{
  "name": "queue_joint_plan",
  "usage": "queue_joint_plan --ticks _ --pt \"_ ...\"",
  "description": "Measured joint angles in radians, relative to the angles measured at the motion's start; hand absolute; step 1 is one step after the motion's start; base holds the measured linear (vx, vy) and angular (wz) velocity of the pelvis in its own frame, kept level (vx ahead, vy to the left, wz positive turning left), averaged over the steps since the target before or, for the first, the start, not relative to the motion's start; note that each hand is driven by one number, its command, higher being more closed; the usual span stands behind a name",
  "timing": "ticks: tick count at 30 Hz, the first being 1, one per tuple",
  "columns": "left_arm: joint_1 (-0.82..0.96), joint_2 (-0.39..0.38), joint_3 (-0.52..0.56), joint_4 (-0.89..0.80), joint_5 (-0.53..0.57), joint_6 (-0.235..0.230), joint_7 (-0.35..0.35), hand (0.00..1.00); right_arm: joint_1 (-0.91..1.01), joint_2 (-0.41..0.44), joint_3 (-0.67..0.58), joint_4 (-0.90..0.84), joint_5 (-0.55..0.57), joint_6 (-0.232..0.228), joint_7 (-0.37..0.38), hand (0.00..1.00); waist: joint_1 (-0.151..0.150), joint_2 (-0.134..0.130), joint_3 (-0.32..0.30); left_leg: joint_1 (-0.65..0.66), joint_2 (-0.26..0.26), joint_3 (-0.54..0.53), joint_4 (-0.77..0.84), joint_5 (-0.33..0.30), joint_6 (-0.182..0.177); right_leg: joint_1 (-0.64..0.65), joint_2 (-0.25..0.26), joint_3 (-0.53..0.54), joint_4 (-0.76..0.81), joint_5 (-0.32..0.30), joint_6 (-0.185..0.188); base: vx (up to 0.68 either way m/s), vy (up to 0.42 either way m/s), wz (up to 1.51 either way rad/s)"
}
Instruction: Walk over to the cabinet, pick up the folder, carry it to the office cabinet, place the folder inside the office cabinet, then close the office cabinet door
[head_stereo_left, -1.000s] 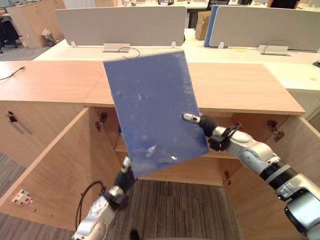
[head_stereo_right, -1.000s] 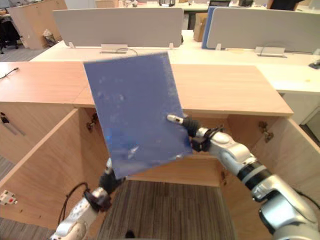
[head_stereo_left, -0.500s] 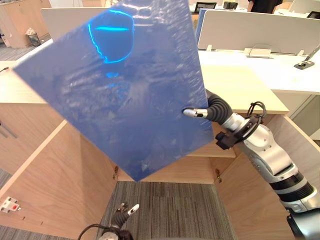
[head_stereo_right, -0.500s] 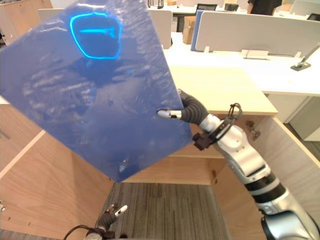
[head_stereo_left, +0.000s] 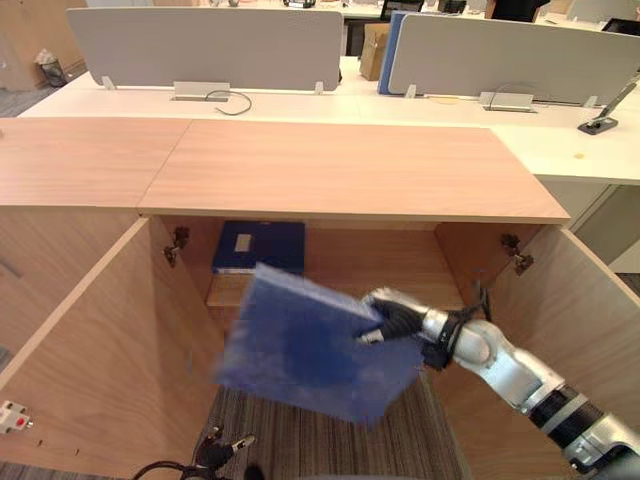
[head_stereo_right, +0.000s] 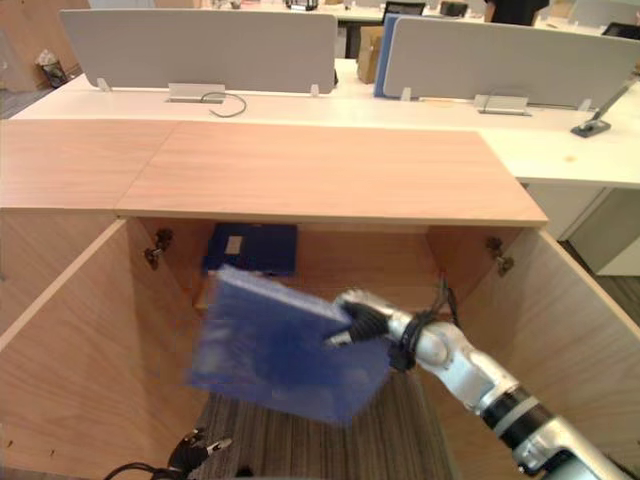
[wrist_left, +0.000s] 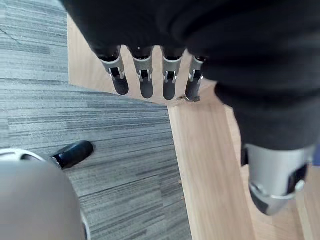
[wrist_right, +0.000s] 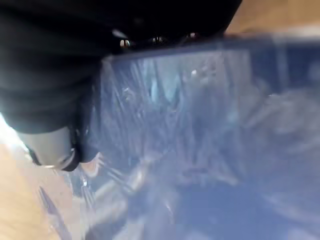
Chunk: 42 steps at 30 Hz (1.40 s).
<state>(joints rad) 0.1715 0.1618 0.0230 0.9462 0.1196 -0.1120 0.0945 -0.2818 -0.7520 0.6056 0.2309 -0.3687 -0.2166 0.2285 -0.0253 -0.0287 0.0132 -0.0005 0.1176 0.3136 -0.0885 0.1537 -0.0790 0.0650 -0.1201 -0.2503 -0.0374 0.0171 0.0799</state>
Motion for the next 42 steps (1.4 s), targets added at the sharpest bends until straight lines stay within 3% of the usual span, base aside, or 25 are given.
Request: queue_joint_plan --ticks 3,6,8,10,12,14,18,20,23,28,33,39,42 --pt "0.018 0.002 0.004 0.008 0.003 0.014 0.009 0.00 0.001 0.029 -0.007 0.205 -0.180 0.034 -0.004 1.00 0.007 0.007 0.015 0.000 -0.011 -0.016 0.001 -0.001 0.008 -0.004 -0.009 0.002 0.004 -0.001 0.005 0.02 0.025 -0.03" --pt "0.032 -0.001 0.004 0.006 0.002 0.017 0.011 0.00 0.057 0.080 -0.138 0.254 -0.223 0.076 -0.007 1.00 0.003 0.016 0.034 0.000 -0.021 -0.056 0.001 -0.004 0.013 -0.007 -0.019 0.002 0.016 -0.005 0.012 0.04 0.011 0.00" --pt "0.033 -0.006 0.003 0.004 0.002 0.017 0.011 0.00 0.103 0.125 -0.242 0.238 -0.174 0.090 -0.031 1.00 -0.003 0.031 0.042 0.001 -0.029 -0.087 0.001 -0.009 0.016 -0.015 -0.031 0.002 0.037 -0.015 0.024 0.03 0.020 0.02" --pt "0.035 -0.017 0.003 -0.010 0.002 0.017 0.011 0.00 0.163 0.174 -0.354 0.189 -0.045 0.112 -0.061 1.00 -0.019 0.047 0.053 0.003 -0.053 -0.097 0.001 -0.020 0.028 -0.052 -0.066 0.001 0.124 -0.055 0.040 0.00 0.102 0.08" --pt "0.035 -0.020 0.003 -0.016 0.004 0.017 0.011 0.00 0.209 0.225 -0.434 0.162 0.013 0.120 -0.080 1.00 -0.025 0.046 0.056 0.009 -0.073 -0.100 0.001 -0.027 0.033 -0.074 -0.096 -0.005 0.187 -0.081 0.049 0.00 0.102 0.07" --pt "0.032 -0.020 0.006 -0.016 0.014 0.017 0.017 0.00 0.259 0.336 -0.539 0.144 0.137 0.138 -0.117 1.00 -0.037 0.042 0.072 0.026 -0.092 -0.098 0.001 -0.043 0.042 -0.089 -0.132 -0.051 0.249 -0.084 0.049 -0.04 0.107 -0.06" --pt "0.031 -0.025 0.032 -0.016 -0.003 0.023 0.032 0.00 0.338 0.495 -0.617 0.115 0.301 0.163 -0.192 1.00 -0.041 0.034 0.078 0.037 -0.112 -0.063 0.001 -0.063 0.060 -0.111 -0.176 -0.133 0.286 -0.082 0.046 -0.05 0.079 -0.23" --pt "0.029 -0.034 0.050 -0.016 -0.011 0.027 0.035 0.00 0.349 0.528 -0.616 0.115 0.347 0.171 -0.196 1.00 -0.043 0.034 0.087 0.036 -0.108 -0.042 0.001 -0.065 0.059 -0.115 -0.177 -0.162 0.267 -0.071 0.032 -0.04 0.051 -0.33" --pt "0.034 -0.038 0.078 -0.015 -0.009 0.040 0.036 0.00 0.349 0.571 -0.613 0.115 0.363 0.186 -0.194 1.00 -0.038 0.030 0.118 0.034 -0.073 0.013 0.001 -0.062 0.045 -0.116 -0.129 -0.159 0.192 -0.020 0.028 -0.02 0.004 -0.51" --pt "0.032 -0.035 0.078 -0.016 -0.006 0.046 0.036 0.00 0.350 0.564 -0.625 0.118 0.392 0.195 -0.200 1.00 -0.044 0.031 0.139 0.040 -0.045 0.034 0.001 -0.050 0.033 -0.121 -0.095 -0.156 0.187 -0.014 0.024 0.01 -0.039 -0.22" --pt "0.030 -0.037 0.077 -0.031 -0.005 0.051 0.037 0.00 0.350 0.557 -0.620 0.118 0.392 0.196 -0.201 1.00 -0.039 0.033 0.143 0.046 -0.045 0.035 0.001 -0.052 0.031 -0.117 -0.097 -0.157 0.193 -0.021 0.015 0.00 -0.005 -0.01" --pt "0.030 -0.044 0.069 -0.058 -0.011 0.062 0.049 0.00 0.360 0.559 -0.603 0.118 0.392 0.198 -0.200 1.00 -0.038 0.045 0.145 0.047 -0.031 0.015 0.001 -0.069 0.025 -0.100 -0.092 -0.187 0.192 -0.051 -0.002 -0.02 -0.011 0.11" --pt "0.027 -0.039 0.048 -0.089 -0.006 0.066 0.051 0.00 0.371 0.559 -0.603 0.117 0.392 0.203 -0.201 1.00 -0.035 0.043 0.129 -0.021 -0.005 0.009 0.084 -0.110 0.010 -0.099 -0.073 -0.213 0.161 -0.057 -0.001 0.05 -0.061 0.15"
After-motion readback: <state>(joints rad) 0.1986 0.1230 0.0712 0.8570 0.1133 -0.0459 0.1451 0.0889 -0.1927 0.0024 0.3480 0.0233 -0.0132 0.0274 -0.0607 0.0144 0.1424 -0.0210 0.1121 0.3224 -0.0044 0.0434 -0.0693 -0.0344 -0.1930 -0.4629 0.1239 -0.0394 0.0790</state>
